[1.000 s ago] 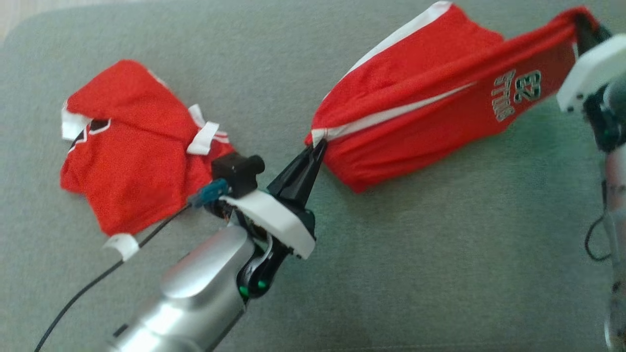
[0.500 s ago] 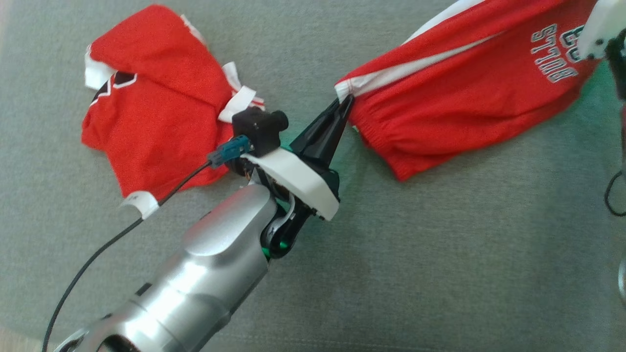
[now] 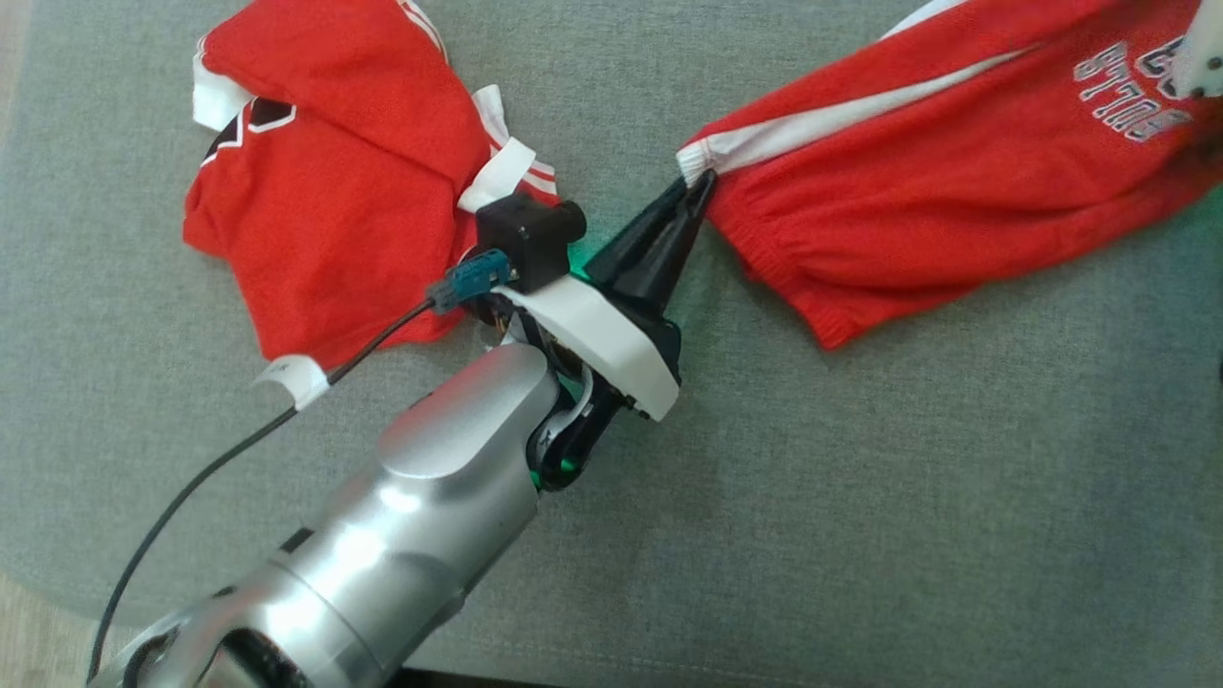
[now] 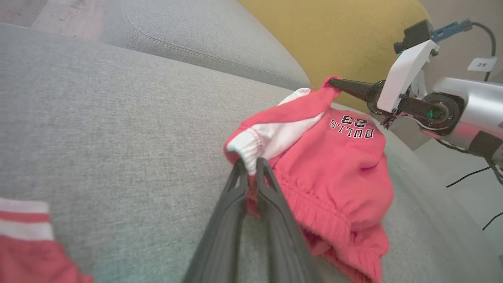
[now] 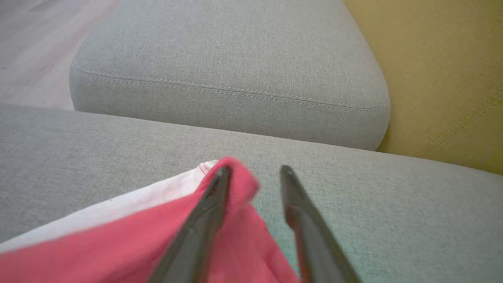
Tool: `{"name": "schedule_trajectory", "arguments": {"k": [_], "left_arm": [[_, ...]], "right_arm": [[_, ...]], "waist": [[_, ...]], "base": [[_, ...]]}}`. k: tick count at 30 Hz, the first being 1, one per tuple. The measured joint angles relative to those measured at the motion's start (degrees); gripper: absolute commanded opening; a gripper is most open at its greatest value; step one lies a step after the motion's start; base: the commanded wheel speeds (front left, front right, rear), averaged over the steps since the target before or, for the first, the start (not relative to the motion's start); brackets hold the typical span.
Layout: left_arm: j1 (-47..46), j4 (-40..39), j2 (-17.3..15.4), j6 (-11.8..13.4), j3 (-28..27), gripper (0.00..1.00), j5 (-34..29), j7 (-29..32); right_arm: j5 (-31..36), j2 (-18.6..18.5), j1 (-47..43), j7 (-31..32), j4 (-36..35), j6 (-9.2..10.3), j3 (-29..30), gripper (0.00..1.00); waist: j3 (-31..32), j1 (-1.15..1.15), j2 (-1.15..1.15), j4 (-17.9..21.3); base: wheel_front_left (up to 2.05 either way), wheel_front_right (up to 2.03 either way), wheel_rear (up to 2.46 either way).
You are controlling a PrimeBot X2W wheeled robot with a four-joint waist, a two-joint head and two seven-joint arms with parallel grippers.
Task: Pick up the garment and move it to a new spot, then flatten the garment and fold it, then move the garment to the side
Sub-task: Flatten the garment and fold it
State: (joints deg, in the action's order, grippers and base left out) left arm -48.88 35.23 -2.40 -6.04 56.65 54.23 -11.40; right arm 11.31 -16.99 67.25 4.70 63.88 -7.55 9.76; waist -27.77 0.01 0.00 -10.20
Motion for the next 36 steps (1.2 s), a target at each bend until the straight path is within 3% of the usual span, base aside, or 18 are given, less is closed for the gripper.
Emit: {"name": "schedule_trajectory", "arguments": {"k": [6,12,16,19,22,28,36], "left_arm": [[-0.4,1.8,0.0,0.2,0.7,1.00,0.3,-0.8],[0.0,3.3,-0.1,2.0,-0.3,1.00,0.1,-2.4],[0.8,2.7,-1.5,3.9,-5.0,1.00,-0.4,-3.0],[2.8,-0.9,-4.1,6.2,-10.1,1.00,-4.1,-3.0],[6.0,-5.5,-6.3,8.3,-14.6,1.00,-9.3,-3.1],[15.1,-14.2,-9.6,12.3,-20.0,1.00,-21.5,-3.1],[30.8,-21.0,-10.6,14.4,-27.7,1.00,-30.4,-3.1]], "right_arm": [[0.4,0.1,0.7,-3.5,2.1,0.00,2.2,1.00],[-2.1,0.8,0.4,-9.8,3.9,0.00,4.2,1.00],[-6.6,2.9,-0.7,-16.3,4.4,0.01,3.2,1.00],[-11.3,4.3,-3.6,-18.5,3.1,0.01,0.5,1.00],[-17.3,5.6,-8.6,-18.9,-1.6,0.01,-3.7,1.00],[-29.8,6.4,-24.3,-19.1,-21.7,0.01,-12.6,1.00],[-30.3,7.1,-46.9,-19.1,-38.1,0.01,-15.5,1.00]], "waist": [[0.7,0.00,0.00,-0.1],[3.7,-0.01,0.00,0.6],[6.9,-0.01,0.00,1.5],[9.4,-0.02,0.00,2.6],[12.1,-0.02,0.00,3.8],[16.9,-0.02,0.00,6.7],[21.1,-0.02,0.01,11.0]], "base": [[0.00,0.00,0.00],[0.00,0.00,0.00],[0.00,0.00,0.00],[0.00,0.00,0.00],[0.00,0.00,0.00],[0.00,0.00,0.00],[0.00,0.00,0.00]]}}
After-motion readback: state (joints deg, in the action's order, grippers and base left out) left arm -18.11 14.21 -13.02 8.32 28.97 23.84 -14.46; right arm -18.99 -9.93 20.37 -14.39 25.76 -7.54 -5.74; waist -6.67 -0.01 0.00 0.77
